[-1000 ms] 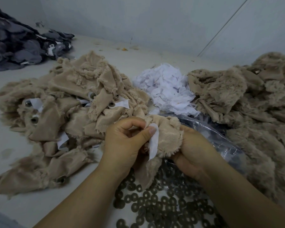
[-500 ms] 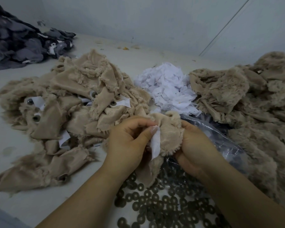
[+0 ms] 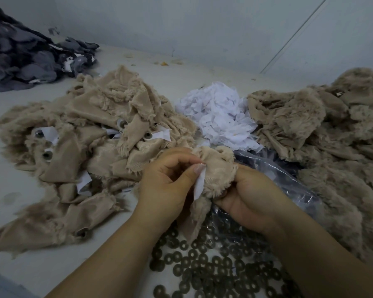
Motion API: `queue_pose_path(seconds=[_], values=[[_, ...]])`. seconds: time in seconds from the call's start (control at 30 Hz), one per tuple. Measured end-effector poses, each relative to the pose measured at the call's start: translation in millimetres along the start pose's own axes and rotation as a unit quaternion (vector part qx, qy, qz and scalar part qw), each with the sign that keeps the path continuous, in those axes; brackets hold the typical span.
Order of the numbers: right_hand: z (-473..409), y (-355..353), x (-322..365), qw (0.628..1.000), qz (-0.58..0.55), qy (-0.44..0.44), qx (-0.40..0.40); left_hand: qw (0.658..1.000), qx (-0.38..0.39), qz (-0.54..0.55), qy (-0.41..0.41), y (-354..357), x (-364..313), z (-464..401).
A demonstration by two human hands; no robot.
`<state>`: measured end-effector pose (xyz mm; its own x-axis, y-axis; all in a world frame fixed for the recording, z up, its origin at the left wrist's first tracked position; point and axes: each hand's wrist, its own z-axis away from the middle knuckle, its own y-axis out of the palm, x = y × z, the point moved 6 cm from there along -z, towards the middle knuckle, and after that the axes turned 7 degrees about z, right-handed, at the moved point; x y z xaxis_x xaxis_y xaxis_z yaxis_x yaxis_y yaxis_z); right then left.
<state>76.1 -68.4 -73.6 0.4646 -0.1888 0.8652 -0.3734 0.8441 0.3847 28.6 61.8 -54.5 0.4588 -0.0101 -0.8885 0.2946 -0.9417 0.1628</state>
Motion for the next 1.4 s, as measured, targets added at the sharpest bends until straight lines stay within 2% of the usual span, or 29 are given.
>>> queue_pose_path(seconds=[0.17,0.33,0.5,0.73,0.9,1.0,1.4], values=[[4,7,2,0.998,-0.014,0.026,0.047,0.998,-0.004,0.064,-0.026,-2,5,1],[8,16,1,0.996,-0.011,0.035,0.084,0.988,-0.064,0.118,-0.081,-8,11,-1],[5,10,0,0.996,-0.018,0.037,0.081,0.992,-0.035,0.101,-0.068,-4,8,1],[5,11,2,0.995,0.050,0.009,0.087,0.990,-0.010,0.111,-0.089,-4,10,1],[3,9,2,0.996,0.028,0.016,0.077,0.983,-0.008,0.140,-0.121,-4,12,0],[3,7,2,0.997,0.028,0.017,0.071,0.987,-0.012,0.116,-0.114,-4,12,-1],[0,-1,10,0.976,0.187,-0.106,0.033,0.994,-0.010,0.089,-0.058,-4,3,0]])
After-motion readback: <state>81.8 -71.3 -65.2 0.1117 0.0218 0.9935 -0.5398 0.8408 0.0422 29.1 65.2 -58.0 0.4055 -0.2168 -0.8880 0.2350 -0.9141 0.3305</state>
